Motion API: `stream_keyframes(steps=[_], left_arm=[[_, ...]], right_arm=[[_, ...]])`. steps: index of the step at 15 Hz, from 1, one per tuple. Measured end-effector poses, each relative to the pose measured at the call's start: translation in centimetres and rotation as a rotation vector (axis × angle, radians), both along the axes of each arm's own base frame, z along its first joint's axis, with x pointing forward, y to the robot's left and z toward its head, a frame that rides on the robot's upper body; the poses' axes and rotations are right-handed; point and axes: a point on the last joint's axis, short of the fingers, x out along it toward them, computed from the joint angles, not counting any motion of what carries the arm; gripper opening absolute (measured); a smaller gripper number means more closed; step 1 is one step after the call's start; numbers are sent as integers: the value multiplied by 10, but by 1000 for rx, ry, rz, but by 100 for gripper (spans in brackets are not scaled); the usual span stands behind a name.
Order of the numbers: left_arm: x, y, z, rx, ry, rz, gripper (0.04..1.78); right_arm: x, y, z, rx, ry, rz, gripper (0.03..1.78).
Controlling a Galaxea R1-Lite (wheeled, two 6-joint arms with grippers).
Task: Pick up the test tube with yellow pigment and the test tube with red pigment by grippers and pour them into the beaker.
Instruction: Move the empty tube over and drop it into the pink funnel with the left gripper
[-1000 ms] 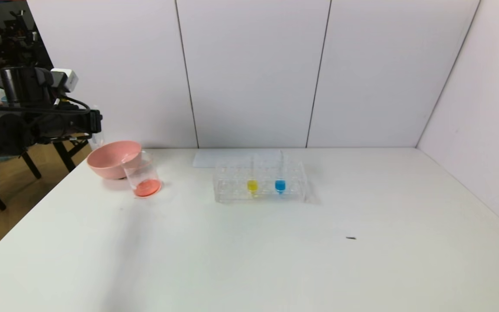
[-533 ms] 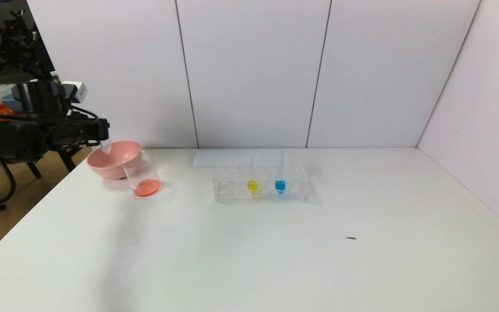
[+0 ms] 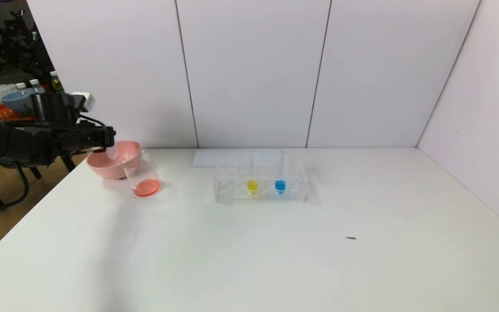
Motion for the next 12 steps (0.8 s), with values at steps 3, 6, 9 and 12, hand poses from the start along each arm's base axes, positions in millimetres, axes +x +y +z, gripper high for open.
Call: stream_keyframes(steps=[3, 6, 9, 12], left_arm=[[7, 5, -6, -15, 3, 7, 44], [13, 13, -13, -20, 9, 12, 44], [17, 20, -20, -38, 18, 6, 44], [19, 25, -27, -56, 27, 0, 44]], right_arm=[[0, 0, 0, 0, 0, 0, 170], [0, 0, 0, 0, 0, 0, 170], [0, 0, 0, 0, 0, 0, 170], [0, 0, 0, 0, 0, 0, 170]])
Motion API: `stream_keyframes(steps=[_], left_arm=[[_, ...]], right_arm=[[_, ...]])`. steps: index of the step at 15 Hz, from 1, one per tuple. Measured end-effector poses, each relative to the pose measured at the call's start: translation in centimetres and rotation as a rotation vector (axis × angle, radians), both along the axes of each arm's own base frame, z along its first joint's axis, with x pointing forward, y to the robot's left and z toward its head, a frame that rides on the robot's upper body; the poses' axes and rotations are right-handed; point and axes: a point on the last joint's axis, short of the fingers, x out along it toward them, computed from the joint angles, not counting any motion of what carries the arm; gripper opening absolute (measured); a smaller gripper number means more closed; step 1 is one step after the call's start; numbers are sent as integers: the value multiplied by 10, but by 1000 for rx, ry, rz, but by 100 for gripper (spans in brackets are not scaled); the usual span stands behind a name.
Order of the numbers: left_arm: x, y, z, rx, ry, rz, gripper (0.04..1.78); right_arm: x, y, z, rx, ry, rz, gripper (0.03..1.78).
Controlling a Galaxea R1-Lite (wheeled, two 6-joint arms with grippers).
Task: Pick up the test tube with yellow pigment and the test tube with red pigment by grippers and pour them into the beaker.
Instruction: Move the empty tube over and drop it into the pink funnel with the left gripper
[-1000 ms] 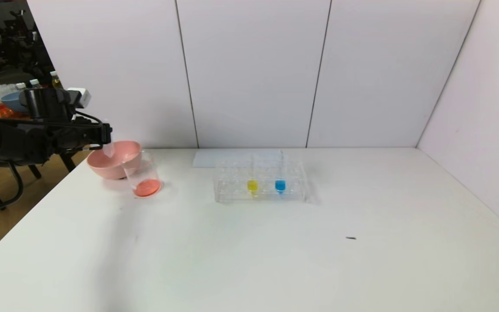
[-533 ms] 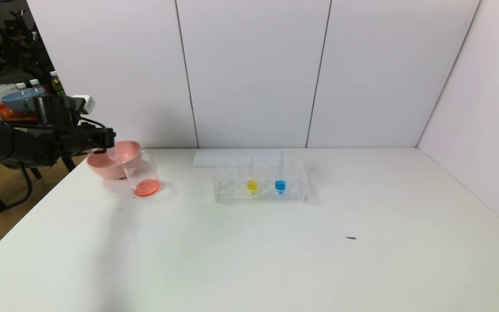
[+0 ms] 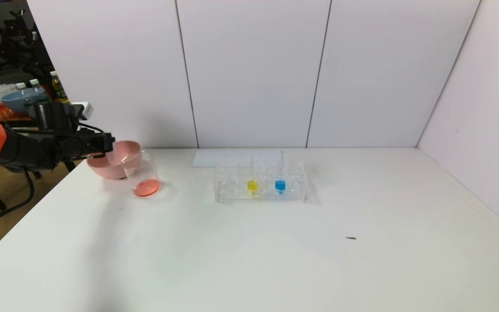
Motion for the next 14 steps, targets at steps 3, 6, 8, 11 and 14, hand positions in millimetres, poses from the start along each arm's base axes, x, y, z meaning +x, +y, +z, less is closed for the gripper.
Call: stream_keyframes(steps=[3, 6, 8, 11, 14], left_arm=[[1, 7, -5, -8, 7, 7, 44], [2, 9, -7, -16, 10, -5, 44], [2, 11, -7, -14, 9, -2, 44], [2, 11, -6, -15, 5, -3, 51], [1, 11, -5, -15, 5, -1, 81]], right_arm=[[0, 0, 0, 0, 0, 0, 170], [0, 0, 0, 0, 0, 0, 170], [0, 0, 0, 0, 0, 0, 170], [0, 0, 0, 0, 0, 0, 170], [0, 0, 0, 0, 0, 0, 170]])
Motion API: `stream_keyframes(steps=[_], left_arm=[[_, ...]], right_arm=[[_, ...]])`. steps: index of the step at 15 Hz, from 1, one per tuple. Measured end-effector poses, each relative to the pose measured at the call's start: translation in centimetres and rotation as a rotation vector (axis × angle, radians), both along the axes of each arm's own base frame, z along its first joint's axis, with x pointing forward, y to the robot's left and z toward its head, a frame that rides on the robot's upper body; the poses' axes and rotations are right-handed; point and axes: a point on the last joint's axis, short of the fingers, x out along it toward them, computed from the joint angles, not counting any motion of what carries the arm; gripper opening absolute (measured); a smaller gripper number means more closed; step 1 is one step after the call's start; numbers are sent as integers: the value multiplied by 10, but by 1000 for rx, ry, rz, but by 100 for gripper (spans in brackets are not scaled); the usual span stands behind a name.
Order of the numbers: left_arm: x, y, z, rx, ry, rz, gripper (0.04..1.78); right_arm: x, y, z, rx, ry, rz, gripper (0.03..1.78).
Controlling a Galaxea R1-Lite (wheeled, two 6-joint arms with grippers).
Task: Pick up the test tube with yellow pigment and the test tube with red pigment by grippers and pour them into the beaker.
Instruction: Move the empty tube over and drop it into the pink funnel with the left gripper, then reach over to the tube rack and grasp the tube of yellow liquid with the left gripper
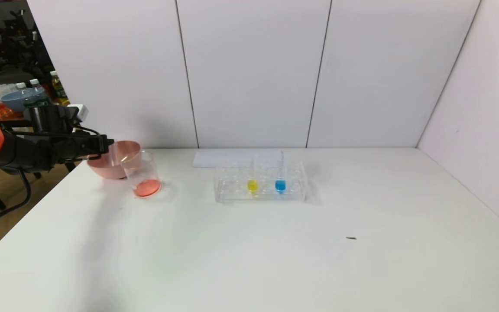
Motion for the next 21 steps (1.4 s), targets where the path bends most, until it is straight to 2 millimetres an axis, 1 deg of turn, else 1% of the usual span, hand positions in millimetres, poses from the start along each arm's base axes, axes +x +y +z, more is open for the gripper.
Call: stream_keyframes(steps=[3, 4, 5, 7, 9, 13, 21], left_arm=[[0, 0, 0, 0, 0, 1, 131], [0, 1, 0, 0, 0, 2, 144], [0, 1, 1, 0, -1, 2, 156], [-1, 1, 2, 1, -4, 1, 171], [-2, 1, 4, 1, -4, 1, 177], [-7, -2, 9, 3, -8, -2, 176], [-28, -10, 34, 12, -34, -8, 176]], right_arm=[[0, 0, 0, 0, 0, 0, 170], [0, 0, 0, 0, 0, 0, 170], [0, 0, 0, 0, 0, 0, 170], [0, 0, 0, 0, 0, 0, 170], [0, 0, 0, 0, 0, 0, 170], [0, 0, 0, 0, 0, 0, 170], [0, 0, 0, 0, 1, 0, 170]])
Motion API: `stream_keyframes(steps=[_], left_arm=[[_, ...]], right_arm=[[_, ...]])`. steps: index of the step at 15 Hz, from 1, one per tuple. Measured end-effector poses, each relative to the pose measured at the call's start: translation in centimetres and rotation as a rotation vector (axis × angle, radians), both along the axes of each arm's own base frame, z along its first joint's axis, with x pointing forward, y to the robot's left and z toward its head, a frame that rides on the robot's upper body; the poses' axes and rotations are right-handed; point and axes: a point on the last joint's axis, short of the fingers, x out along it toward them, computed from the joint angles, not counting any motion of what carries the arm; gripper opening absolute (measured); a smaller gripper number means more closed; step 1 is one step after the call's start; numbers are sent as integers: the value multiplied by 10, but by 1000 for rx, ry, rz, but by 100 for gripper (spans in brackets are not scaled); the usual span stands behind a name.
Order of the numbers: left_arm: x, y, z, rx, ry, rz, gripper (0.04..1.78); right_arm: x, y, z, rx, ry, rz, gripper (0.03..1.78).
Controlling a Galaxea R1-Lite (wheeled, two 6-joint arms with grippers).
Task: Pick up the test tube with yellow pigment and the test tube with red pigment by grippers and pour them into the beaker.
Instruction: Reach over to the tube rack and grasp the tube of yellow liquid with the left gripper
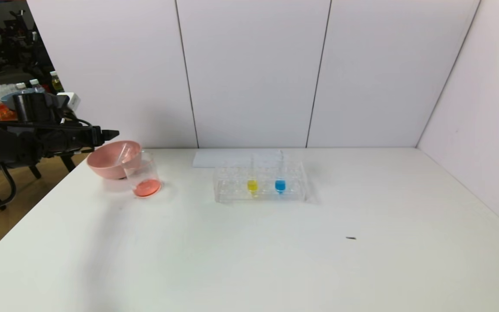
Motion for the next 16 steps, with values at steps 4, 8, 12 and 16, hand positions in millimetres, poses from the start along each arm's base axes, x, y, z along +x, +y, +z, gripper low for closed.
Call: stream_keyframes(steps=[4, 8, 12, 16], left_arm=[[-9, -10, 8, 8, -1, -19, 176], [-20, -20, 16, 11, -5, -39, 176], [-44, -32, 35, 16, -25, -53, 176], [-75, -51, 55, 20, -49, -84, 176]], right_arm=[[0, 0, 0, 0, 0, 0, 170], [0, 0, 0, 0, 0, 0, 170], [0, 0, 0, 0, 0, 0, 170], [0, 0, 0, 0, 0, 0, 170]])
